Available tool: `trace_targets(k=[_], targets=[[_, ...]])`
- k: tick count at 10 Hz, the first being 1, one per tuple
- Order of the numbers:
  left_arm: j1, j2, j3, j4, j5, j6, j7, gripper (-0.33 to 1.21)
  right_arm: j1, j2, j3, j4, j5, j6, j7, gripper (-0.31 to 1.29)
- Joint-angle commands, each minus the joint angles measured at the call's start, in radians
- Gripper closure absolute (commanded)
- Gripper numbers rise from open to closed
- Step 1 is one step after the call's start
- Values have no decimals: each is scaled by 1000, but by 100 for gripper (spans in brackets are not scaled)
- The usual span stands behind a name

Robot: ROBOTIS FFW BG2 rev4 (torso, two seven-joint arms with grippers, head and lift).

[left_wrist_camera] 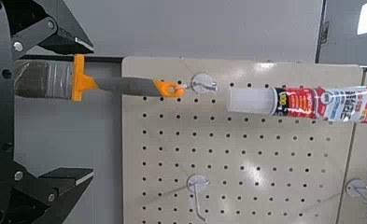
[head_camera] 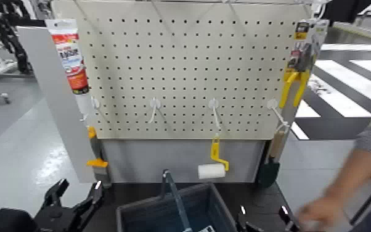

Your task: Grasp the handle of the crate.

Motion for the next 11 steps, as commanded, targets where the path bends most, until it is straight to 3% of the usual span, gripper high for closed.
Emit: trace_targets(k=[1, 4, 7, 9, 11], targets=[[-17, -15, 6, 23, 7, -4, -2, 34, -2, 0, 0, 4, -4, 0, 0, 15], [-20, -13, 9, 24, 9, -6, -2, 34, -2, 0, 1, 5, -8, 0, 0, 15], [-21, -7, -39, 21, 59, 2, 0, 33, -3, -1, 3, 7, -14, 3, 2, 15], [-27, 25, -99, -16, 181, 94, -2, 33, -7, -1, 4, 5, -17, 9, 3, 15], [-52, 57, -99, -33, 297, 224, -78, 33, -10, -3, 7, 5, -19, 15, 3, 15]])
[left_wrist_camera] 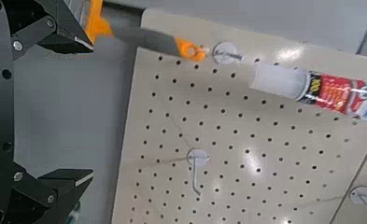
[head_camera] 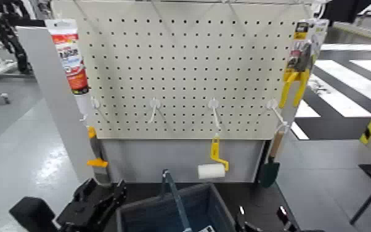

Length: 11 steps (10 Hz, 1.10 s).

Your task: Grasp the handle of the crate.

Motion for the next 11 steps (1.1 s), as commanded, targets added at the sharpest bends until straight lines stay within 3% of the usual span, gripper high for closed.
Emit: trace_targets(k=[1, 5, 11], targets=[[-25, 28, 14, -35, 159, 191, -62, 33, -4, -2, 4, 0, -1, 10, 0, 15], [-60, 79, 62, -58, 467, 495, -140, 30, -10, -4, 7, -6, -2, 31, 2, 15], [-118, 108, 11, 63, 858, 665, -197, 24, -12, -2, 9, -5, -5, 28, 2, 15]])
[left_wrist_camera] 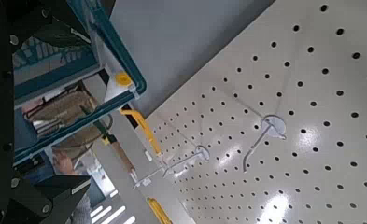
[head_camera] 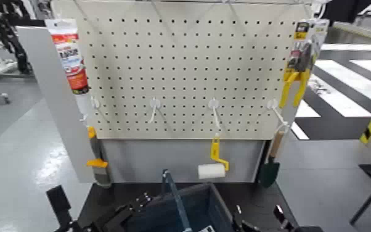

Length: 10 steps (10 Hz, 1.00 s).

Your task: Grasp the handle of the crate.

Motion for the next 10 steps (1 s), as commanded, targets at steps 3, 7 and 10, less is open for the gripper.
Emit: trace_targets(k=[3, 7, 10], targets=[[-78, 29, -48, 107, 247, 124, 5, 24, 2, 2, -2, 1, -2, -8, 0, 15], [-162, 41, -115, 243, 371, 187, -27, 24, 3, 5, -3, 6, -6, -17, 0, 15], [-240, 54, -165, 332, 373, 219, -84, 25, 3, 5, -3, 7, -9, -20, 0, 15]])
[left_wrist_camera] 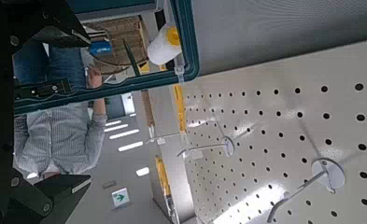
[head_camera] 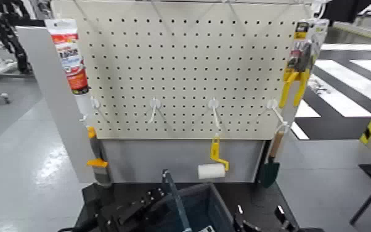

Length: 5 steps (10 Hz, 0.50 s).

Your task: Grasp the handle of the crate.

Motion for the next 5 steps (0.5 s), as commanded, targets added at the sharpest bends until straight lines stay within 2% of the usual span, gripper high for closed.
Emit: trace_targets(k=[1, 5], targets=[[-61, 3, -39, 74, 1, 13, -39, 25, 0, 0, 2, 2, -2, -1, 0, 15], [-123, 3, -85, 134, 15, 7, -59, 25, -2, 2, 2, 5, -5, -8, 0, 15]])
